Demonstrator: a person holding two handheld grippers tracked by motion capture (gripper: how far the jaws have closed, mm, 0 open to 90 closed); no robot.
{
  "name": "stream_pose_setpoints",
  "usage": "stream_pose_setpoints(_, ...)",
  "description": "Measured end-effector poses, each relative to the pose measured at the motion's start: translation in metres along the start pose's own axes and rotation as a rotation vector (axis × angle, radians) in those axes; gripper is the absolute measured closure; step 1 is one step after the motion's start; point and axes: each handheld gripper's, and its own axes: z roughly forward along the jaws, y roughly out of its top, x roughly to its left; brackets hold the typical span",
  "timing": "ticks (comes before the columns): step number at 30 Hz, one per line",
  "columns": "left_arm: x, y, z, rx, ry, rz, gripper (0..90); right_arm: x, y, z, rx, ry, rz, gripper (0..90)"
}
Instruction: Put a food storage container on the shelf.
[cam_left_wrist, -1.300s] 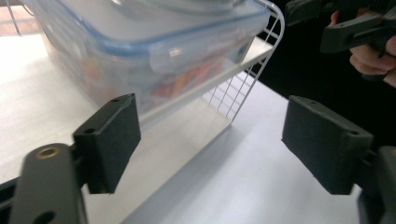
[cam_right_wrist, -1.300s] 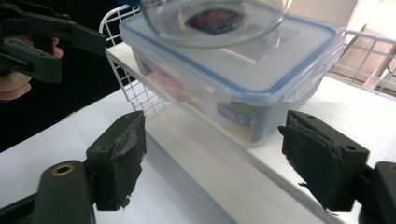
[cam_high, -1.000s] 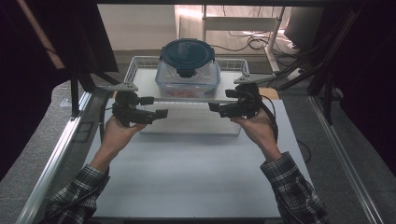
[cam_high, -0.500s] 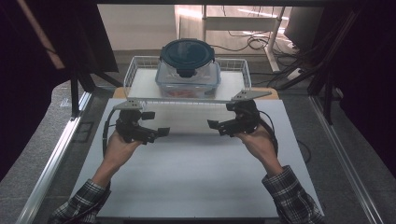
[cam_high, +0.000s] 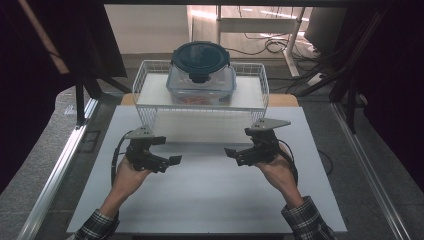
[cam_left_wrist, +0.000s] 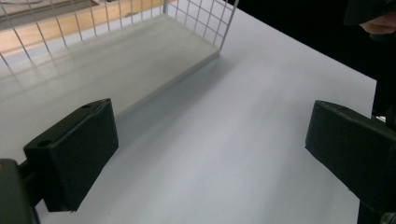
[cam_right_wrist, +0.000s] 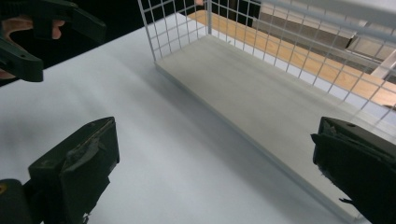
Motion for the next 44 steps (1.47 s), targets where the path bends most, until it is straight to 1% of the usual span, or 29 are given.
stream_pose_setpoints(5,-0.004,-0.014,0.002,-0.005,-0.007,-0.005,2.0,0.002,-0.015,-0.001,-0.009,-0.01,0.009,0.0)
stream_pose_setpoints(9,-0.007,-0.027,0.004,-0.009,-0.001,-0.003,2.0,0.003,-0.024,-0.002,0.004,-0.025,-0.001,0.0)
stream_pose_setpoints(11,-0.008,-0.031,0.005,0.003,0.004,0.003,2.1,0.004,-0.03,-0.003,0.002,-0.02,0.007,0.0)
stream_pose_setpoints(13,-0.011,-0.035,0.006,0.003,0.014,0.013,2.3,0.005,-0.035,-0.004,0.007,-0.019,0.012,0.0)
stream_pose_setpoints(15,-0.014,-0.039,0.006,0.005,0.013,0.018,2.4,0.007,-0.042,-0.004,0.009,-0.02,0.017,0.0)
stream_pose_setpoints(18,-0.018,-0.047,0.006,0.009,0.022,0.027,2.4,0.009,-0.055,-0.003,0.016,-0.014,0.032,0.0)
stream_pose_setpoints(20,-0.02,-0.054,0.006,0.016,0.028,0.027,2.4,0.01,-0.061,-0.003,0.02,-0.014,0.031,0.0)
stream_pose_setpoints(24,-0.022,-0.069,0.004,0.026,0.043,0.021,2.4,0.012,-0.074,-0.008,0.016,-0.034,0.033,0.0)
stream_pose_setpoints(29,-0.023,-0.089,0.001,0.067,0.08,0.021,2.4,0.011,-0.093,-0.013,0.012,-0.049,0.042,0.0)
stream_pose_setpoints(33,-0.023,-0.105,-0.001,0.105,0.107,0.009,2.4,0.013,-0.106,-0.011,0.044,-0.072,0.028,0.0)
stream_pose_setpoints(36,-0.022,-0.111,-0.001,0.131,0.127,0.009,2.4,0.015,-0.113,-0.008,0.068,-0.07,0.035,0.0)
stream_pose_setpoints(38,-0.02,-0.114,-0.001,0.142,0.134,0.004,2.4,0.016,-0.117,-0.005,0.092,-0.073,0.028,0.0)
stream_pose_setpoints(39,-0.019,-0.114,-0.001,0.144,0.136,0.002,2.3,0.017,-0.119,-0.003,0.107,-0.081,0.018,0.0)
stream_pose_setpoints(41,-0.018,-0.115,0.0,0.144,0.138,-0.003,2.3,0.017,-0.12,-0.001,0.12,-0.088,0.009,0.0)
stream_pose_setpoints(44,-0.017,-0.115,0.001,0.143,0.135,-0.005,2.3,0.017,-0.122,0.001,0.128,-0.091,0.016,0.0)
